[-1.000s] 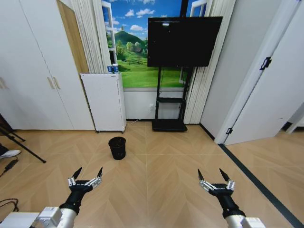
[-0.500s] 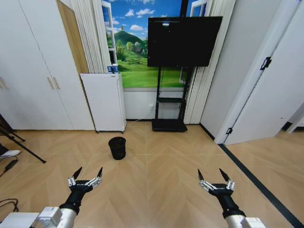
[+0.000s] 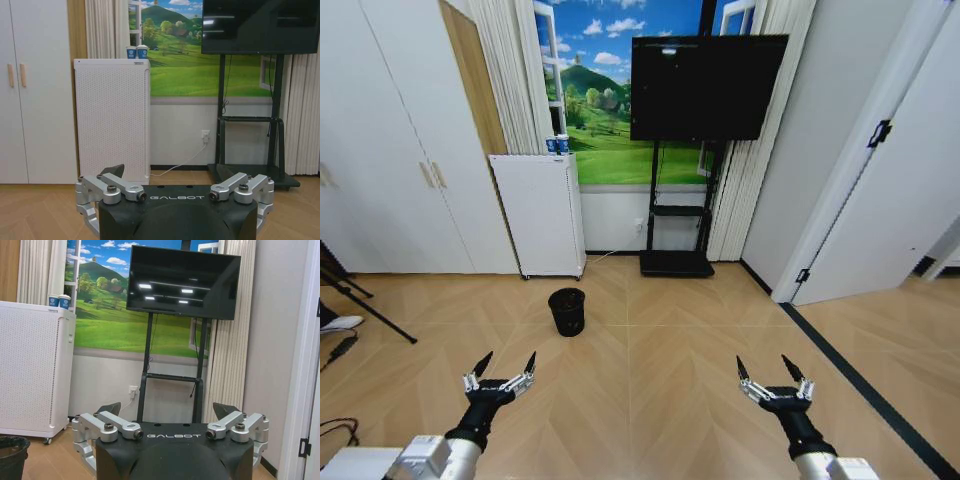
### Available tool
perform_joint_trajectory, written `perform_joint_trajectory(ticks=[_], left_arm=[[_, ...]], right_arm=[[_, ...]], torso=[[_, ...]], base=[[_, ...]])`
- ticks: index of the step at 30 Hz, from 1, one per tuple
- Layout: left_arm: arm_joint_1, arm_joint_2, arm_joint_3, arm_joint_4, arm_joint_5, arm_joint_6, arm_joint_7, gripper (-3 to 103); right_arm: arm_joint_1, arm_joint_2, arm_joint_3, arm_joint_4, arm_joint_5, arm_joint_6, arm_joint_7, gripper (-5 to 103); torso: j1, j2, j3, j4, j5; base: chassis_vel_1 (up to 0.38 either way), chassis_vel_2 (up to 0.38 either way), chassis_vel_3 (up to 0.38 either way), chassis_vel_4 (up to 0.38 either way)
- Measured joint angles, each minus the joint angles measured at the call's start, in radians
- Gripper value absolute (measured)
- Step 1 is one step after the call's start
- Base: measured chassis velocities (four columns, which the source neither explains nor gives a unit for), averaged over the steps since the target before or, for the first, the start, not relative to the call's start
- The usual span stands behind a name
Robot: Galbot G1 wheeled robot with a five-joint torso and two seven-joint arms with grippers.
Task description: Pick up the trash bin and place the garbage on the floor into it.
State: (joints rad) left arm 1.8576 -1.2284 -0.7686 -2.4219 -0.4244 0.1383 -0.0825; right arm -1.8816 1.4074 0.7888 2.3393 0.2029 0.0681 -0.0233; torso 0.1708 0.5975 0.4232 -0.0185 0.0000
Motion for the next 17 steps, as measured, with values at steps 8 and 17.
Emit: perform_joint_trajectory(ticks=[8,17], left_arm=[[0.000,0.000,0.000,0.000,0.000,0.000,0.000,100],[0.000,0.000,0.000,0.000,0.000,0.000,0.000,100]], right_arm=[[0.000,0.000,0.000,0.000,0.000,0.000,0.000,100],[0.000,0.000,0.000,0.000,0.000,0.000,0.000,100]], torso=[[0.000,0.000,0.000,0.0000,0.0000],[0.000,0.000,0.000,0.0000,0.0000]], base=[[0.000,0.000,0.000,0.000],[0.000,0.000,0.000,0.000]])
